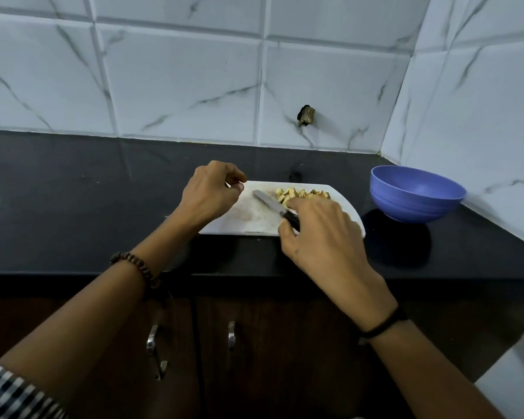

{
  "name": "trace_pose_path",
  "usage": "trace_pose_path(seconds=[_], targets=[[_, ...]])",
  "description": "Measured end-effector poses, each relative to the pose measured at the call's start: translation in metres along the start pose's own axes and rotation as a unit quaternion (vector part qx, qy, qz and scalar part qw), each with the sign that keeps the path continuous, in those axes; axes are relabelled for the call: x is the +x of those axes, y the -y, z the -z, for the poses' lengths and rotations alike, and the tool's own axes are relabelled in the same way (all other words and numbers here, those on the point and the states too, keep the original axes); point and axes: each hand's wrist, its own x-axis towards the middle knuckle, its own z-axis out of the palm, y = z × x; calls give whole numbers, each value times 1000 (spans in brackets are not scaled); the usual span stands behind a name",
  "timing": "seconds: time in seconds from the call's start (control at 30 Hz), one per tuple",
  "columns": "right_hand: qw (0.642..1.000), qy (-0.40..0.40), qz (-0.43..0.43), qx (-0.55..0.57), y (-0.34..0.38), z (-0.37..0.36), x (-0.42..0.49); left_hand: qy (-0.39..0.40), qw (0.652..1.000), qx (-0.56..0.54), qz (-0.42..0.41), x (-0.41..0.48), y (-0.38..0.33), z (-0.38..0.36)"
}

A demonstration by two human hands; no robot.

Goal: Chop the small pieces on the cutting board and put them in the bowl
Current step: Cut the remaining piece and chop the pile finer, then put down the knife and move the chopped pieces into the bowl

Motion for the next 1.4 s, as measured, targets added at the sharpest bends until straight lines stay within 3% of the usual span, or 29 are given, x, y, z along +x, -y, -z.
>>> trace_pose_path(seconds=[0.4,0.6,0.83,1.1,1.4], targets=[[998,40,53,17,16,-20,19,22,999,6,-23,-4,3,3],[997,43,-19,66,-17,-7,36,45,998,27,-38,2,-10,-2],[989,130,-69,30,-64,6,61,163,984,42,-55,22,-25,-7],[961,259,-97,23,-88,14,93,340,929,150,3,57,-44,-22],[936,320,-87,116,-90,7,122,404,904,143,19,73,-68,-31]])
